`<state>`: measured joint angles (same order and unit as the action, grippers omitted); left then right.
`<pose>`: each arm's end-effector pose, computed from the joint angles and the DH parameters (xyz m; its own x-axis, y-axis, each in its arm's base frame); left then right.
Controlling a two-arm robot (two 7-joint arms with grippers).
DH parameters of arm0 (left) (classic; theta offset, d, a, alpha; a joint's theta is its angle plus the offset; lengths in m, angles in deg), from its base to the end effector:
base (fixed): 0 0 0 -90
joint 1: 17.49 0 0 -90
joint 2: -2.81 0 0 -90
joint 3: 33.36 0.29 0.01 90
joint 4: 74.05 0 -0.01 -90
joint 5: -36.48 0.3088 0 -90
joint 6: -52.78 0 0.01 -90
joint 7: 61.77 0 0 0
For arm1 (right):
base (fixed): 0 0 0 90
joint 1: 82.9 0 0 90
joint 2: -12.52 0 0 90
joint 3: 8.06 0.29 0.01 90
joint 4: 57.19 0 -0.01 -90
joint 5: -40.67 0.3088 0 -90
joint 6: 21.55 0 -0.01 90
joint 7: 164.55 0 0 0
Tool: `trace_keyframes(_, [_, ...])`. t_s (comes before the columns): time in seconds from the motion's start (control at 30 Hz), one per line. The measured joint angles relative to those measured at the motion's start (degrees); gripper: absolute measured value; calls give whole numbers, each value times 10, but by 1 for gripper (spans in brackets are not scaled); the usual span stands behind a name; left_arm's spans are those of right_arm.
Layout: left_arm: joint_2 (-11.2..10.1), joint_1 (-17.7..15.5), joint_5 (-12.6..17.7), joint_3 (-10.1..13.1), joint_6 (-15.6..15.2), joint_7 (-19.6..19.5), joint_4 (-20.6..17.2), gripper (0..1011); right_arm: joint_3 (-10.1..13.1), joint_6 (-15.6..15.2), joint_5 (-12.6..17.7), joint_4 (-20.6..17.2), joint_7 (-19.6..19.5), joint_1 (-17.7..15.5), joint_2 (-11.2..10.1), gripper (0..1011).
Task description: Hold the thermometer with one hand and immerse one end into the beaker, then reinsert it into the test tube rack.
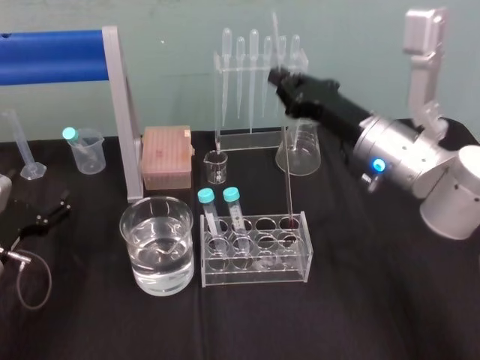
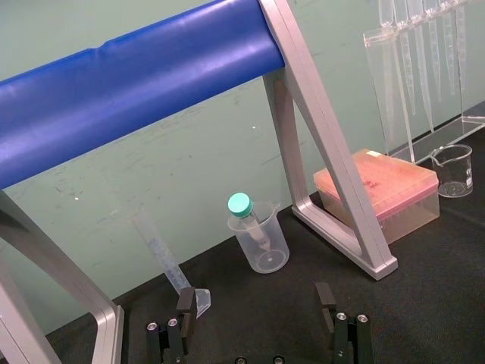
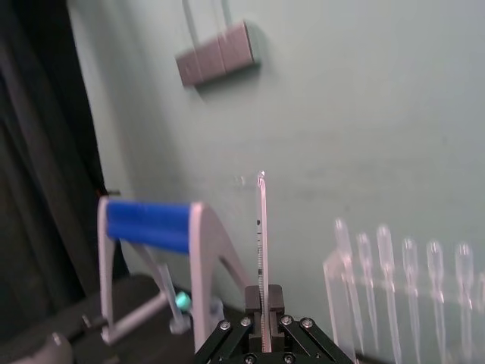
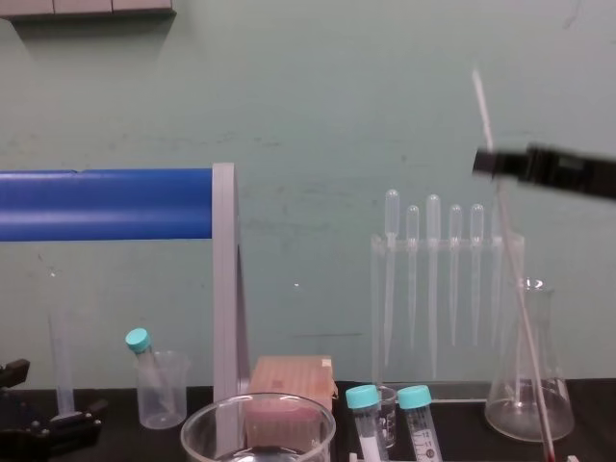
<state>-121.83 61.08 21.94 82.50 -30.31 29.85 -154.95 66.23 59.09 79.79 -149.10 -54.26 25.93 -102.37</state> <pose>0.3581 0.0827 -0.3023 0.2923 0.8803 0.3738 -0.9552 0.2874 0.0702 0.3967 -0.0406 -0.1833 0.6137 -0.7777 -0.1360 0.7893 0.6006 0.1276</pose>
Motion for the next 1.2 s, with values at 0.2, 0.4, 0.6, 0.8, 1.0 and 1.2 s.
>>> trace_keyframes(0.2, [0, 0, 0, 0, 0, 0, 0, 1008, 7, 32, 18, -23, 21, 14, -7, 57])
trace_keyframes(0.4, [0, 0, 0, 0, 0, 0, 0, 1008, 3, 113, 27, -16, 64, 39, 9, 57])
trace_keyframes(0.6, [0, 0, 0, 0, 0, 0, 0, 1008, -16, 178, 58, 17, 132, 68, 42, 57])
trace_keyframes(0.8, [0, 0, 0, 0, 0, 0, 0, 1008, -51, 195, 81, 49, 182, 95, 65, 57])
trace_keyframes(1.0, [0, 0, 0, 0, 0, 0, 0, 1008, -82, 195, 94, 67, 212, 109, 78, 57])
trace_keyframes(1.2, [0, 0, 0, 0, 0, 0, 0, 1008, -114, 199, 100, 91, 237, 119, 89, 57])
